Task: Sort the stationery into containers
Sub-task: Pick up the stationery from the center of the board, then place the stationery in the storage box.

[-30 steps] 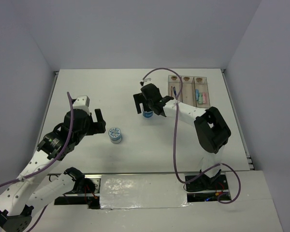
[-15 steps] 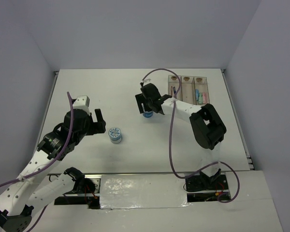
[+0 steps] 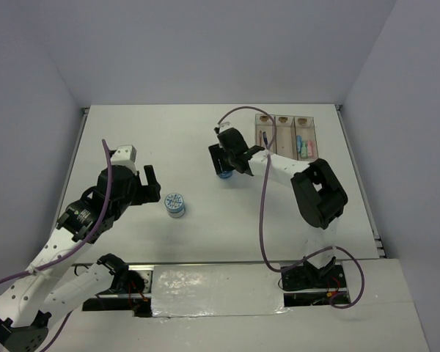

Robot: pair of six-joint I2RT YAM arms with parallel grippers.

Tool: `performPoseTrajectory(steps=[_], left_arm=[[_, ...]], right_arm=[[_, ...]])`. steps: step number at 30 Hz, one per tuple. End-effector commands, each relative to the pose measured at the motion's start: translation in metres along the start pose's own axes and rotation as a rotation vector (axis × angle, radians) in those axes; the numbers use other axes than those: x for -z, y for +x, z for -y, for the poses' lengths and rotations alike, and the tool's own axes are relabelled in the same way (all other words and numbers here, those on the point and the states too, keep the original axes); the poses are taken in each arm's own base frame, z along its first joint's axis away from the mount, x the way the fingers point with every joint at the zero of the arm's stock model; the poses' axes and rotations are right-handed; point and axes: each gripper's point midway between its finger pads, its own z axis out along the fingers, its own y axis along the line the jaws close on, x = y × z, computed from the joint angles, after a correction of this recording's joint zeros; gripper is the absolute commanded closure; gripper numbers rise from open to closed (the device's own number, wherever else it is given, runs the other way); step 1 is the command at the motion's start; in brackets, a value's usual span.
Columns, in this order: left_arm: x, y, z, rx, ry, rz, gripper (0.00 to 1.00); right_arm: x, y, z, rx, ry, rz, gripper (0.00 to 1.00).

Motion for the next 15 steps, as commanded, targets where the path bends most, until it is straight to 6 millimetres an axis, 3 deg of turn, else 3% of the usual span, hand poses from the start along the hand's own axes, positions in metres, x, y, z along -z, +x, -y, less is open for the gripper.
performPoseTrajectory(steps=[1, 2, 4, 10, 13, 15], left_arm=[[-0.002, -0.004, 0.004, -0.014, 0.021, 0.015, 0.01], [-0.002, -0.004, 0.004, -0.013, 0.021, 0.014, 0.01], [-0.001, -0.004, 0.004, -0.013, 0.023, 0.016, 0.01], [-0.001, -0.005, 0.005, -0.013, 0.029, 0.018, 0.01], [-0.001, -0.005, 0.006, -0.015, 0.031, 0.017, 0.01], [-0.001, -0.004, 0.006, -0.015, 0.033, 0.016, 0.01]], right_arm=[[0.052, -0.091, 0.043, -0.086, 0.085, 0.278, 0.94], [0.063, -0.102, 0.056, -0.113, 0.119, 0.313, 0.95], [0.07, -0.112, 0.102, -0.177, 0.247, 0.338, 0.96], [0.077, -0.127, 0.199, -0.316, 0.489, 0.371, 0.94], [0.068, -0.127, 0.236, -0.355, 0.577, 0.343, 0.94], [0.062, -0.128, 0.248, -0.363, 0.576, 0.336, 0.94]])
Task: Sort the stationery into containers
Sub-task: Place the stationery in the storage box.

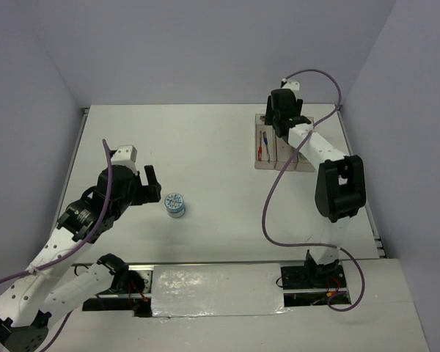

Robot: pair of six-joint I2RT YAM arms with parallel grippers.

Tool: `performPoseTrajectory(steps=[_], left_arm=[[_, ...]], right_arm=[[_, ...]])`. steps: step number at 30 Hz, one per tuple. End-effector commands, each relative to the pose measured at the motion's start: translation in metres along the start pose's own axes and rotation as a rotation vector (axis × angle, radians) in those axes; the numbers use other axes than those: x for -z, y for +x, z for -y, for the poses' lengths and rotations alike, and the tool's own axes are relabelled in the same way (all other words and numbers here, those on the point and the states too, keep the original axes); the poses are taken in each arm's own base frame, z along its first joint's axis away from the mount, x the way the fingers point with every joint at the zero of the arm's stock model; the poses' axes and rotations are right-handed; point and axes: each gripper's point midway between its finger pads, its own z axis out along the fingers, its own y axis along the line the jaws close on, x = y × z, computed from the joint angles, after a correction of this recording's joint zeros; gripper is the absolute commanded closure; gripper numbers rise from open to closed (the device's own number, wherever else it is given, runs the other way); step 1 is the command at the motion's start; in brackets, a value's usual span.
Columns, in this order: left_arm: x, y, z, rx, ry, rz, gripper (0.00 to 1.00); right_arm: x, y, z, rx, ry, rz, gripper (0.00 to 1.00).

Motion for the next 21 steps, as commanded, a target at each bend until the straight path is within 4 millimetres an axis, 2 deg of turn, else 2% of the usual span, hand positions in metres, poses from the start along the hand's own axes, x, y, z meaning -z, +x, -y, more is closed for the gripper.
performPoseTrajectory(steps=[1, 4, 5, 6, 7, 10, 15, 21], left_arm=[[-0.001, -0.005, 0.005, -0.015, 0.028, 0.021, 0.01], [-0.001, -0.005, 0.005, -0.015, 0.03, 0.021, 0.01], [-0.001, -0.005, 0.005, -0.015, 0.031, 0.02, 0.01], [-0.001, -0.005, 0.005, -0.017, 0.03, 0.021, 0.01], [-0.001, -0.005, 0.005, -0.016, 0.029, 0.019, 0.01], [-0.001, -0.005, 0.006, -0.015, 0.032, 0.019, 0.01], [-0.001, -0.006, 0.006, -0.016, 0.034, 0.022, 0.01], [-0.002, -0.005, 0.007, -0.017, 0.035, 0.018, 0.01]], right_arm=[[-0.017, -0.034, 0.01, -0.065, 0.053, 0.071, 0.94], [-0.032, -0.046, 0.028, -0.066, 0.086, 0.084, 0.93], [-0.036, -0.048, 0.029, -0.069, 0.077, 0.078, 0.93], [-0.046, -0.04, 0.026, -0.063, 0.062, 0.051, 0.92], [-0.05, -0.047, 0.03, -0.069, 0.064, 0.046, 0.92], [-0.064, -0.043, 0.026, -0.041, 0.064, 0.016, 0.88], [-0.077, -0.031, 0.029, -0.05, 0.072, -0.012, 0.73], [-0.08, -0.027, 0.026, -0.054, 0.052, -0.022, 0.52]])
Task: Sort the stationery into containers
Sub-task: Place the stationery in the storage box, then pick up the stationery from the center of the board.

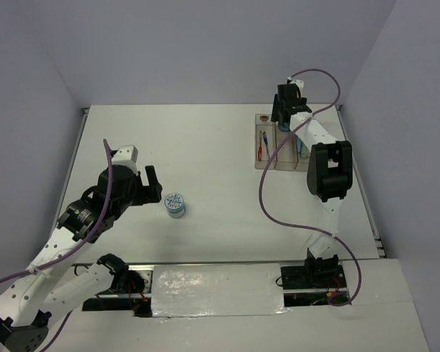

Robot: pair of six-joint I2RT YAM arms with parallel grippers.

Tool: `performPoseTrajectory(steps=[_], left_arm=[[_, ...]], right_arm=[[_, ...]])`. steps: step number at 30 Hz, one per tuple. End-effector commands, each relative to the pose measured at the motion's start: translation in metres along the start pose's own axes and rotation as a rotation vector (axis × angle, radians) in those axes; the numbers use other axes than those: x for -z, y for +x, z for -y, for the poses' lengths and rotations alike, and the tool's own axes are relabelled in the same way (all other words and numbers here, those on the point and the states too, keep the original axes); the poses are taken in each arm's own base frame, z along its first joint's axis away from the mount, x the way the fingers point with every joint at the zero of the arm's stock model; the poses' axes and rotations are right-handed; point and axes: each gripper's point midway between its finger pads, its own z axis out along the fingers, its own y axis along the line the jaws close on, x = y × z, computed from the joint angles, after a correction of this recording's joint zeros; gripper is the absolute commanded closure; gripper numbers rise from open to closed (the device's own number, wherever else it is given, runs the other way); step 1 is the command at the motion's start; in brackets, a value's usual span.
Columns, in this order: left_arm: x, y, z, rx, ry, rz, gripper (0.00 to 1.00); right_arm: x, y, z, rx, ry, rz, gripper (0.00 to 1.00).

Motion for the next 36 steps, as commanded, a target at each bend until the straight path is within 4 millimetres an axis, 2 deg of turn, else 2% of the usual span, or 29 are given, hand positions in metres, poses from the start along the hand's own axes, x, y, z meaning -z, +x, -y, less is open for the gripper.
performPoseTrajectory(steps=[1, 3, 4, 5, 6, 11, 14, 17, 19, 20, 21, 22, 23, 24, 25, 27, 28, 29, 30, 31, 32, 33, 34, 36], left_arm=[[-0.002, -0.006, 0.003, -0.019, 0.018, 0.025, 0.01], [-0.001, -0.007, 0.004, -0.017, 0.02, 0.029, 0.01], [-0.001, -0.007, 0.003, -0.018, 0.02, 0.027, 0.01], [-0.001, -0.007, 0.003, -0.018, 0.02, 0.027, 0.01], [-0.001, -0.007, 0.004, -0.017, 0.02, 0.029, 0.01], [-0.001, -0.007, 0.004, -0.017, 0.022, 0.029, 0.01], [-0.001, -0.008, 0.003, -0.016, 0.02, 0.03, 0.01], [-0.001, -0.007, 0.003, -0.016, 0.016, 0.031, 0.01], [0.001, -0.009, 0.002, -0.012, 0.011, 0.037, 0.01], [0.0, -0.009, 0.0, -0.007, 0.0, 0.038, 0.01], [0.002, -0.01, -0.005, 0.001, -0.023, 0.047, 0.01], [0.003, -0.012, -0.008, 0.011, -0.042, 0.056, 0.01], [0.004, -0.014, -0.013, 0.026, -0.069, 0.066, 0.01], [0.009, -0.019, -0.025, 0.054, -0.132, 0.093, 0.01], [0.011, -0.021, -0.03, 0.067, -0.158, 0.108, 0.01], [0.018, -0.026, -0.043, 0.121, -0.212, 0.142, 0.01], [0.022, -0.029, -0.053, 0.141, -0.26, 0.167, 0.01], [0.024, -0.03, -0.059, 0.157, -0.29, 0.178, 0.01], [0.029, -0.036, -0.067, 0.203, -0.327, 0.204, 0.01], [0.037, -0.033, -0.083, 0.21, -0.409, 0.212, 0.01], [0.042, -0.035, -0.092, 0.233, -0.453, 0.229, 0.01], [0.051, -0.036, -0.101, 0.265, -0.496, 0.258, 0.01], [0.055, -0.037, -0.104, 0.283, -0.505, 0.272, 0.01], [0.063, -0.038, -0.108, 0.311, -0.499, 0.307, 0.01]], right_arm=[[0.01, -0.039, -0.005, -0.046, -0.025, 0.093, 0.48], [0.011, -0.04, -0.006, -0.046, -0.036, 0.092, 0.41], [0.011, -0.039, -0.006, -0.044, -0.038, 0.09, 0.34], [0.011, -0.039, -0.006, -0.045, -0.043, 0.089, 0.21], [0.012, -0.04, -0.006, -0.044, -0.045, 0.09, 0.01], [0.022, -0.046, -0.009, -0.051, -0.067, 0.102, 0.0], [0.035, -0.054, -0.012, -0.06, -0.092, 0.119, 0.0], [0.058, -0.058, -0.028, -0.039, -0.16, 0.136, 0.0], [0.089, -0.058, -0.051, -0.006, -0.231, 0.153, 0.0], [0.115, -0.067, -0.058, 0.0, -0.274, 0.185, 0.0], [0.13, -0.042, -0.083, 0.048, -0.33, 0.156, 0.0], [0.148, -0.036, -0.101, 0.063, -0.388, 0.165, 0.0], [0.168, -0.021, -0.109, 0.089, -0.434, 0.163, 0.0], [0.196, -0.003, -0.142, 0.132, -0.516, 0.165, 0.0], [0.212, 0.008, -0.156, 0.149, -0.551, 0.169, 0.0], [0.239, 0.043, -0.181, 0.178, -0.627, 0.136, 0.0], [0.269, 0.064, -0.21, 0.216, -0.717, 0.135, 0.0], [0.279, 0.085, -0.222, 0.242, -0.752, 0.108, 0.0], [0.29, 0.097, -0.233, 0.241, -0.776, 0.1, 0.0], [0.314, 0.12, -0.252, 0.287, -0.825, 0.087, 0.0], [0.317, 0.135, -0.263, 0.305, -0.82, 0.073, 0.0], [0.34, 0.155, -0.279, 0.35, -0.867, 0.07, 0.0], [0.342, 0.173, -0.288, 0.388, -0.867, 0.06, 0.0], [0.348, 0.181, -0.298, 0.421, -0.827, 0.082, 0.0]])
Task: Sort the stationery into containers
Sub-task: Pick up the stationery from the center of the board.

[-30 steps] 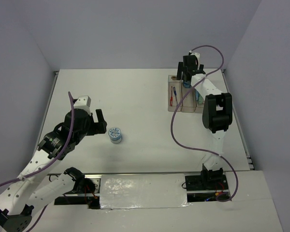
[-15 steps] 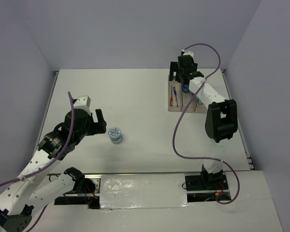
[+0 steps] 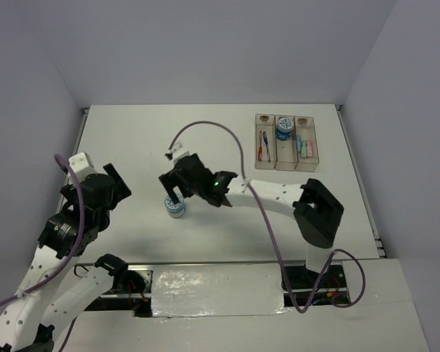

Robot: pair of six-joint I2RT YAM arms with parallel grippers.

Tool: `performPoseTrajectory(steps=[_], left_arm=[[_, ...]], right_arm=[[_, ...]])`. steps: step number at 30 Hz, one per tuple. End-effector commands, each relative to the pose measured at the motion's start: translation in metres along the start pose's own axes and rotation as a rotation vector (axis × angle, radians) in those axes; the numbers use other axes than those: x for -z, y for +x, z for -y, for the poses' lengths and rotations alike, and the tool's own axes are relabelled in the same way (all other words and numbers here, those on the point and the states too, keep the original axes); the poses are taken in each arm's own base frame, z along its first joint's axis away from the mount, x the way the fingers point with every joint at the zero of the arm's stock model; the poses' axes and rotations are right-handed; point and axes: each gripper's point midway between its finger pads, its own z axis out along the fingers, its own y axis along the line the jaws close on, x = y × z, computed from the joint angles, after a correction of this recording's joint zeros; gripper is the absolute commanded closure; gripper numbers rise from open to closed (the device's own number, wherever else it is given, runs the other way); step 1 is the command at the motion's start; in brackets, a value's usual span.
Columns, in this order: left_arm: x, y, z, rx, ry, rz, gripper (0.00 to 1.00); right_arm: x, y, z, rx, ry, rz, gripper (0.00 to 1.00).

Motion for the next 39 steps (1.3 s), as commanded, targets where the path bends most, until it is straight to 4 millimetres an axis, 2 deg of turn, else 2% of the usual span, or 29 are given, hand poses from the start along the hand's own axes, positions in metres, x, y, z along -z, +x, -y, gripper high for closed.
performPoseTrajectory(steps=[1, 5, 13, 15, 20, 22, 24, 26, 27, 28, 30, 33, 34, 35, 36, 37, 39], left_arm=[[0.014, -0.026, -0.021, 0.114, -0.058, 0.108, 0.01], [0.017, -0.027, -0.019, 0.119, -0.013, 0.126, 0.01], [0.013, -0.022, -0.003, 0.067, 0.046, 0.09, 0.01], [0.012, -0.021, 0.001, 0.059, 0.059, 0.082, 0.01], [0.01, -0.019, 0.007, 0.039, 0.086, 0.071, 0.01], [0.01, -0.018, 0.008, 0.035, 0.089, 0.068, 0.01], [0.01, -0.018, 0.009, 0.035, 0.096, 0.068, 0.01], [0.01, -0.019, 0.009, 0.035, 0.099, 0.069, 0.01], [0.011, -0.019, 0.01, 0.034, 0.105, 0.07, 0.01], [0.011, -0.018, 0.01, 0.033, 0.109, 0.07, 0.01], [0.011, -0.018, 0.011, 0.031, 0.115, 0.069, 0.01], [0.011, -0.017, 0.013, 0.027, 0.127, 0.066, 0.01], [0.011, -0.017, 0.015, 0.026, 0.133, 0.064, 0.01], [0.011, -0.017, 0.016, 0.024, 0.139, 0.062, 0.01], [0.01, -0.016, 0.017, 0.017, 0.141, 0.059, 0.01], [0.011, -0.016, 0.019, 0.015, 0.153, 0.056, 0.01], [0.01, -0.014, 0.022, 0.004, 0.163, 0.049, 0.01]], right_arm=[[-0.014, 0.005, -0.03, 0.03, 0.049, 0.009, 0.0], [-0.023, 0.025, -0.052, 0.051, 0.018, -0.029, 0.0], [-0.038, 0.048, -0.058, 0.061, -0.003, -0.068, 0.01], [-0.04, 0.055, -0.062, 0.062, -0.027, -0.082, 0.05], [-0.044, 0.056, -0.065, 0.06, -0.038, -0.085, 0.05], [-0.045, 0.055, -0.067, 0.06, -0.05, -0.085, 0.09], [-0.046, 0.057, -0.069, 0.063, -0.056, -0.09, 0.27], [-0.046, 0.053, -0.069, 0.06, -0.057, -0.072, 0.49], [-0.043, 0.053, -0.068, 0.064, -0.058, -0.064, 0.81], [-0.042, 0.046, -0.067, 0.054, -0.057, -0.037, 1.0], [-0.031, 0.037, -0.059, 0.043, -0.038, 0.005, 1.0], [-0.019, 0.017, -0.017, -0.011, 0.045, 0.048, 1.0], [-0.019, 0.013, 0.017, -0.045, 0.114, 0.044, 1.0], [-0.008, -0.002, 0.038, -0.074, 0.149, 0.074, 1.0], [-0.002, -0.003, 0.06, -0.09, 0.191, 0.074, 1.0], [0.01, -0.017, 0.099, -0.133, 0.261, 0.101, 1.0], [0.026, -0.018, 0.148, -0.165, 0.388, 0.105, 1.0]])
